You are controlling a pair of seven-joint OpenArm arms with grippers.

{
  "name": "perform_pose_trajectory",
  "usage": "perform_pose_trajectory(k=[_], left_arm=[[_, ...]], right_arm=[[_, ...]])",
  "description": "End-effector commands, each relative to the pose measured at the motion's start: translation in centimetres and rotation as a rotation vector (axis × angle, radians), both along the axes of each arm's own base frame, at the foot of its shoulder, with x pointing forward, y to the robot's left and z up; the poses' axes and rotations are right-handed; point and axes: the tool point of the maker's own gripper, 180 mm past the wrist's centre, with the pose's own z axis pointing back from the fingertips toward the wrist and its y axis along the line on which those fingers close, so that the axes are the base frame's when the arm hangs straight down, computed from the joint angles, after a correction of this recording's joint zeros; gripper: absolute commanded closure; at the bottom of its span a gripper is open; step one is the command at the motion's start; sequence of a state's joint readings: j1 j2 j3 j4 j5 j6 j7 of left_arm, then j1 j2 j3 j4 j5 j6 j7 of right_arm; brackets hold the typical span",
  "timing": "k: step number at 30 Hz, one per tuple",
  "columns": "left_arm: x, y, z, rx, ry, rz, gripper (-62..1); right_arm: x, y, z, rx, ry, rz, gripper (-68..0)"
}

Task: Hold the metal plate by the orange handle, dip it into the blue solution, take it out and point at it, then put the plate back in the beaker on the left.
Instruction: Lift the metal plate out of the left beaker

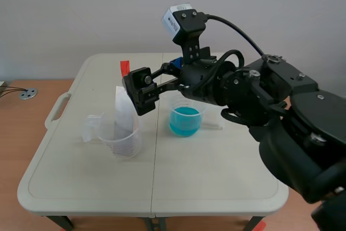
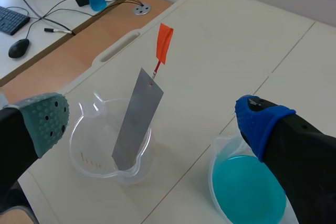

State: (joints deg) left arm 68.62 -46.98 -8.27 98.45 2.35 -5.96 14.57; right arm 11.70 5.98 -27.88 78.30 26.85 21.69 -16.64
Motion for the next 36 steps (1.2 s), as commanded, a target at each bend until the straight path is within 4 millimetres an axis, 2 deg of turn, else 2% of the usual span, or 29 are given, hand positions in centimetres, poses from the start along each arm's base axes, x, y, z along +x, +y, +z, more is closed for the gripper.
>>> perform_pose_trajectory(k=[1,5,11,27,32,34,36], left_arm=[[-0.7,0.3,-0.3,0.000,0.021,0.011,-1.2],[-2.0,1.3,-1.1,0.004,0.056,0.019,-1.2],[-2.9,1.5,-1.6,-0.001,0.077,0.023,-1.2],[-2.8,1.5,-1.6,-0.001,0.074,0.024,-1.2],[-2.8,1.5,-1.6,-0.001,0.074,0.024,-1.2],[-2.8,1.5,-1.6,-0.001,0.074,0.024,-1.2],[-2.8,1.5,-1.6,-0.001,0.074,0.024,-1.2]], right_arm=[[0.9,0.7,1.7,0.031,-0.041,0.009,-66.3],[2.0,1.5,1.2,0.041,-0.013,0.007,-66.3],[3.5,2.9,0.6,0.030,0.013,0.013,-66.3],[5.6,6.9,-0.4,0.022,0.080,0.060,-66.3],[6.3,6.9,-0.8,0.027,0.072,0.067,-66.2],[6.6,6.9,-0.6,0.037,0.063,0.064,-64.3],[6.6,7.0,-0.4,0.038,0.060,0.084,-58.8]])
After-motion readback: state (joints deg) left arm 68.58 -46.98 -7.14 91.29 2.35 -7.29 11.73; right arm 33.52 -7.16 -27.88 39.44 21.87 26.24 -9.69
